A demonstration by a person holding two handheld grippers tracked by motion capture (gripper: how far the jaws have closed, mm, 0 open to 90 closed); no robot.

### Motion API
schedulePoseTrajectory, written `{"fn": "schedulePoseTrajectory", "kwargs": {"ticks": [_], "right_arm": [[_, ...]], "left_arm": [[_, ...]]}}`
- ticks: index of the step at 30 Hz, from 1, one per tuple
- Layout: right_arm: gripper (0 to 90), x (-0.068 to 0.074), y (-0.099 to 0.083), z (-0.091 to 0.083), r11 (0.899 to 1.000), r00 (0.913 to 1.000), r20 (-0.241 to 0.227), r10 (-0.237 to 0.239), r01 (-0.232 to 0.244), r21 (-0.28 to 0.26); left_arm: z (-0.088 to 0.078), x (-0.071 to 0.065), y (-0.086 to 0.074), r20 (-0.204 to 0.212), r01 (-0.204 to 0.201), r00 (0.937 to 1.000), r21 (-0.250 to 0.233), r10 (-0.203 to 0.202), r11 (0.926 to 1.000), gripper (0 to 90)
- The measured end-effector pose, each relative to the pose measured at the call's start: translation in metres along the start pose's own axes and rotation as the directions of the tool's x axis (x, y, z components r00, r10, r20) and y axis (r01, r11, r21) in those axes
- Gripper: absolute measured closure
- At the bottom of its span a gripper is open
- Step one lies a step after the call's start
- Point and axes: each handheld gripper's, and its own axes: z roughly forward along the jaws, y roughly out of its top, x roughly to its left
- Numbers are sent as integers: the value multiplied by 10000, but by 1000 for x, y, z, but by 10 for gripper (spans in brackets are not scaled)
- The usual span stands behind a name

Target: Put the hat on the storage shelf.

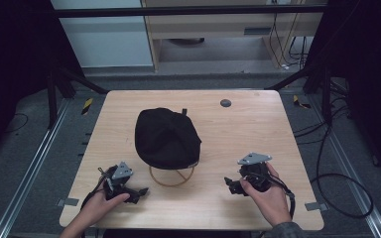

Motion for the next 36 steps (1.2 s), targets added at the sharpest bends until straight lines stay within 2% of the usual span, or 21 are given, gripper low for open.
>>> {"fn": "schedulePoseTrajectory", "kwargs": {"ticks": [2, 7, 15, 20, 22, 25, 27, 30, 36], "right_arm": [[127, 1, -2, 12, 9999, 9999, -71, 124, -123, 96], [122, 0, 0, 36, 9972, 9972, -157, 737, -739, -111], [114, -2, -2, 67, 9945, 9945, 65, 1042, -1043, 66], [100, -4, -4, 76, 9929, 9927, 170, 1191, -1190, -37], [83, -2, -6, 80, 9923, 9922, 152, 1235, -1237, 80], [56, 3, -8, 85, 9959, 9941, 605, 906, -908, 13], [41, 6, -9, 86, 9958, 9934, 698, 913, -911, -64], [27, 7, -14, 86, 9946, 9928, 699, 970, -942, -429], [26, 6, -15, 85, 9946, 9926, 726, 977, -947, -432]], "left_arm": [[0, 0, 0, 0, 0, 10000, 1, 0, 10000, 0], [0, 0, 0, 0, 1, 10000, -1, -1, 10000, 0], [0, 0, 0, 6, -5, 10000, 2, 5, 10000, 0], [0, 0, 0, 4, -5, 10000, 3, 5, 10000, 0], [0, 0, 0, 3, -4, 10000, 4, 4, 10000, 0], [0, 0, 0, 3, -6, 10000, 3, 6, 10000, 0], [0, 0, 0, 3, -7, 10000, 3, 7, 10000, 0], [0, 0, 0, 4, -11, 10000, 3, 11, 10000, 0], [0, 0, 0, 9, -13, 10000, 5, 13, 10000, 0]]}}
